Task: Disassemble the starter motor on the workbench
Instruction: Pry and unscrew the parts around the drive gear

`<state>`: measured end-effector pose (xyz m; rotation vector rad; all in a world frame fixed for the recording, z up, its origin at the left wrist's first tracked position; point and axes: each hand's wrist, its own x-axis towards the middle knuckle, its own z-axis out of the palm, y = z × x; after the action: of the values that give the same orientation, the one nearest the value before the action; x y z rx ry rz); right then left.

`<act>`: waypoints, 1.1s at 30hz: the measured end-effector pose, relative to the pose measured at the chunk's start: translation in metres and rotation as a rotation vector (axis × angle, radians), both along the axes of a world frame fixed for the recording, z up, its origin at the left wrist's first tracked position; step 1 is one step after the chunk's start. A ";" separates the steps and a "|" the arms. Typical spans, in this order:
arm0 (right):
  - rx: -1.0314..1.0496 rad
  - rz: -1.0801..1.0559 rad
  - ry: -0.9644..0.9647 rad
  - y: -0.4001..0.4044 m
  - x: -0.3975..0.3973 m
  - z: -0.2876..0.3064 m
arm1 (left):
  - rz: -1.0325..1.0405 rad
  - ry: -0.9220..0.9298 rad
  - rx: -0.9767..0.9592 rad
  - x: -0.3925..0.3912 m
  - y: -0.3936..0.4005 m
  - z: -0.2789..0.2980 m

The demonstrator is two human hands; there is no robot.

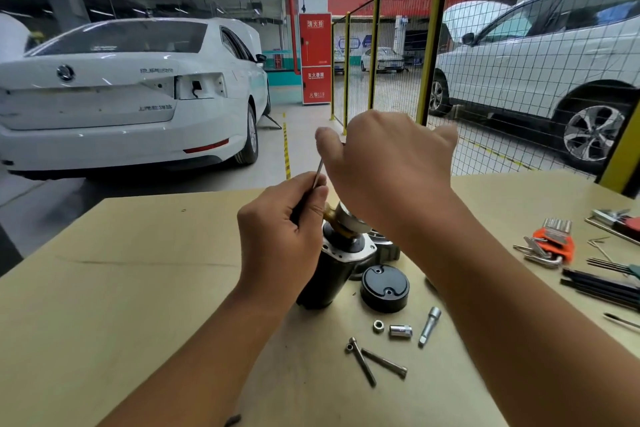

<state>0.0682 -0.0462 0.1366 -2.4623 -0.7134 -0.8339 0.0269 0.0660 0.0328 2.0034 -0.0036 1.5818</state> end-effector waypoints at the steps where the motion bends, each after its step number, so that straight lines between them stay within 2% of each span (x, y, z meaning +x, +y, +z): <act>1: 0.000 0.004 0.003 0.001 0.000 0.000 | 0.012 -0.008 0.021 0.001 0.001 -0.001; 5: -0.023 0.015 -0.052 0.003 0.000 -0.005 | 0.065 -0.021 0.096 0.002 0.001 -0.002; 9: -0.114 0.129 -0.078 0.001 0.006 -0.004 | -0.041 0.009 0.030 0.001 0.006 -0.002; 14: -0.020 0.671 0.102 -0.011 0.019 0.003 | -0.326 0.217 -0.127 -0.006 0.013 0.007; 16: 0.009 0.765 0.135 -0.017 0.024 0.003 | -0.439 0.313 -0.169 -0.009 0.020 0.011; 20: 0.057 0.784 0.226 -0.019 0.029 0.003 | -0.439 0.326 -0.203 -0.011 0.024 0.017; 24: 0.186 0.685 0.198 -0.012 0.024 -0.001 | -0.452 0.286 -0.271 -0.011 0.020 0.019; 28: 0.287 0.635 0.263 -0.011 0.023 0.000 | -0.471 0.283 -0.303 -0.012 0.019 0.020; 33: 0.283 0.643 0.379 -0.016 0.023 0.005 | -0.479 0.275 -0.294 -0.012 0.018 0.020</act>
<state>0.0909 -0.0626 0.1415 -1.8765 -1.0655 -0.1964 0.0149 0.0844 0.0530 1.8003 -0.1269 0.9440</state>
